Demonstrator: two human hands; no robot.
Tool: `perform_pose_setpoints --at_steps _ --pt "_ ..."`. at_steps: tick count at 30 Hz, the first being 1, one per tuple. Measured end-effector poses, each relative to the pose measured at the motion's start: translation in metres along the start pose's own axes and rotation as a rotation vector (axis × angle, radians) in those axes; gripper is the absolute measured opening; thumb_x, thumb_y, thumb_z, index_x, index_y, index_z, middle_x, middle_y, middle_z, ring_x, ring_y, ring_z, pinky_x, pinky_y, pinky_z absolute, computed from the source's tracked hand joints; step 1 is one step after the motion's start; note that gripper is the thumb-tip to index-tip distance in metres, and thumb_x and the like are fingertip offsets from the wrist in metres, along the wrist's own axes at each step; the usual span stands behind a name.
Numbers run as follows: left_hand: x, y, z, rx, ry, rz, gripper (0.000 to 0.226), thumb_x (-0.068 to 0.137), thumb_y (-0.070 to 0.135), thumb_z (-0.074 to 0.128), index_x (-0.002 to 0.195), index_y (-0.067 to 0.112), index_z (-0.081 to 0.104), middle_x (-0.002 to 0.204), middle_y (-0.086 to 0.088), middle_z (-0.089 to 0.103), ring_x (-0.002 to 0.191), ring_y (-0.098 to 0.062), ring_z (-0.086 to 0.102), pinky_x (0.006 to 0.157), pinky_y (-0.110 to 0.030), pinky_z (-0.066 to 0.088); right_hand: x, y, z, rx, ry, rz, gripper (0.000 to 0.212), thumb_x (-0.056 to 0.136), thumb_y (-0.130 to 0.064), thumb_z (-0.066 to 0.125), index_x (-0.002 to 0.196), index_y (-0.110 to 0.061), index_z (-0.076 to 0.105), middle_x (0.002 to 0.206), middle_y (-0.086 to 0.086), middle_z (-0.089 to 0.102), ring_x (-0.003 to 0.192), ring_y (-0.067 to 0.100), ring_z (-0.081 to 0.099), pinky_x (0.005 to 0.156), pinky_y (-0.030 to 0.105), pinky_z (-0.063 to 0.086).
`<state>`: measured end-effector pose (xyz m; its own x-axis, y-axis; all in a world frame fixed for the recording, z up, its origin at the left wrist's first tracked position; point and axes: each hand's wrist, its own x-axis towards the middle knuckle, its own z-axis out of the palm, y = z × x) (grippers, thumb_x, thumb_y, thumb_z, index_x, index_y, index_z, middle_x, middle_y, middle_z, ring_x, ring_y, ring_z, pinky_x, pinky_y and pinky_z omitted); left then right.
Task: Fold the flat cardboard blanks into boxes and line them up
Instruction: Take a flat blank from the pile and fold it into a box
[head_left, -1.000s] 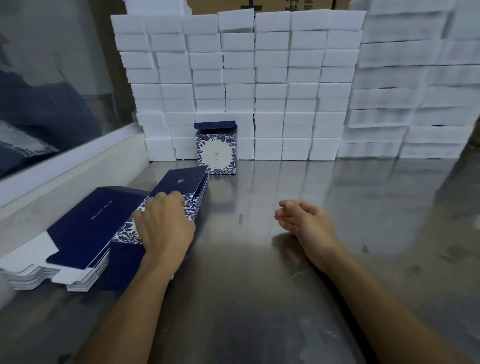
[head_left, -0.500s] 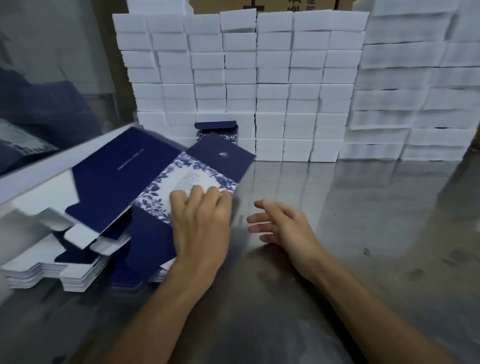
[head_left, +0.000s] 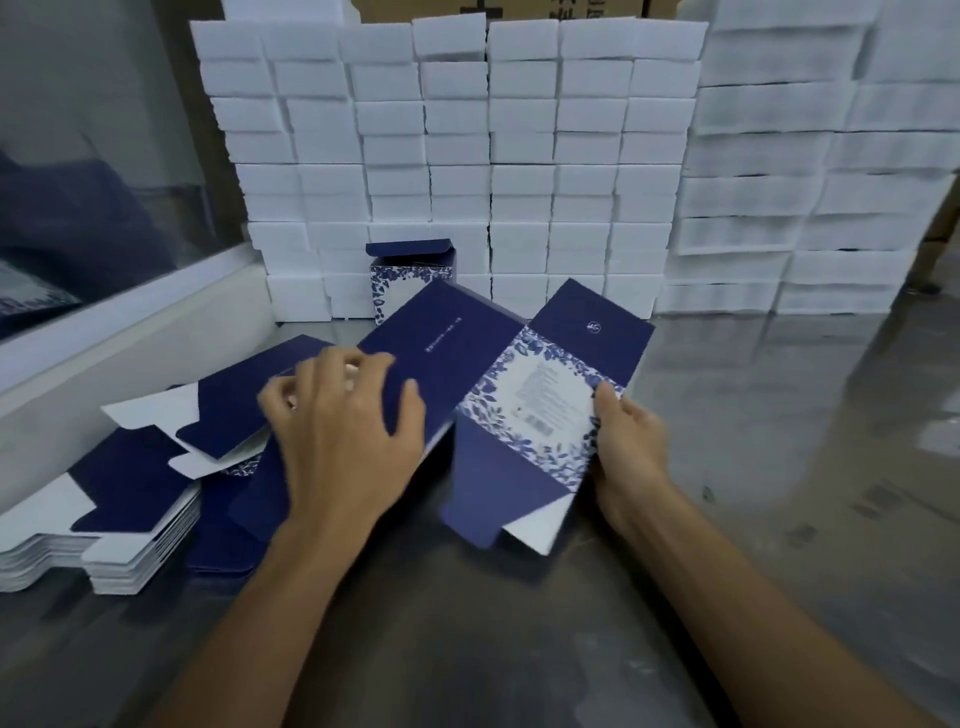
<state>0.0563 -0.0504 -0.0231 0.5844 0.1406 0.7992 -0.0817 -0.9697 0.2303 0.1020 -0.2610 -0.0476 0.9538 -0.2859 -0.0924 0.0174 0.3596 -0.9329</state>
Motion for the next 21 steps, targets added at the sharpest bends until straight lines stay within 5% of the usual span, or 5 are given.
perform_pose_setpoints --at_steps 4,9,13,17,21 --pt "0.003 -0.015 -0.002 -0.249 -0.214 -0.234 0.046 0.089 0.036 0.065 0.130 0.017 0.057 0.129 -0.007 0.054 0.114 -0.026 0.051 0.089 -0.040 0.042 0.007 -0.006 -0.013 0.025 0.044 -0.032 0.017 0.101 -0.024 0.058 0.094 -0.013 0.070 0.079 0.004 0.078 0.069 0.021 0.075 0.057 0.037 0.062" --pt "0.011 -0.018 0.001 -0.639 -0.255 -0.560 0.034 0.086 0.016 0.073 0.117 0.027 0.066 0.101 0.007 0.067 0.076 -0.007 0.067 0.062 -0.027 0.053 0.009 -0.011 -0.018 0.080 0.017 -0.046 0.026 0.102 -0.014 0.050 0.087 -0.018 0.072 0.070 -0.002 0.073 0.055 0.014 0.068 0.050 0.030 0.057" --pt "0.012 -0.018 0.005 -0.828 -0.253 -0.793 0.036 0.089 0.002 0.068 0.121 0.018 0.067 0.101 0.006 0.063 0.065 -0.012 0.064 0.040 -0.015 0.047 0.004 -0.018 -0.011 0.192 -0.196 0.120 0.033 0.103 -0.025 0.046 0.124 -0.014 0.069 0.114 0.013 0.074 0.102 0.036 0.071 0.087 0.052 0.058" --pt "0.015 -0.020 -0.001 -0.953 -0.377 -0.868 0.031 0.088 0.001 0.066 0.114 0.019 0.070 0.097 0.001 0.069 0.055 -0.011 0.066 0.044 -0.021 0.051 -0.007 -0.025 -0.010 0.376 -0.454 0.247 0.047 0.093 -0.049 0.051 0.105 -0.014 0.080 0.111 0.011 0.075 0.090 0.028 0.075 0.070 0.040 0.061" --pt "0.014 -0.007 -0.006 -1.155 -0.575 -0.792 0.018 0.087 0.011 0.066 0.101 0.013 0.076 0.087 -0.008 0.076 0.071 -0.018 0.072 0.054 -0.027 0.054 -0.007 -0.027 -0.010 0.389 -0.465 0.133 0.065 0.102 -0.062 0.024 0.126 -0.021 0.070 0.131 0.012 0.067 0.118 0.032 0.065 0.092 0.047 0.058"
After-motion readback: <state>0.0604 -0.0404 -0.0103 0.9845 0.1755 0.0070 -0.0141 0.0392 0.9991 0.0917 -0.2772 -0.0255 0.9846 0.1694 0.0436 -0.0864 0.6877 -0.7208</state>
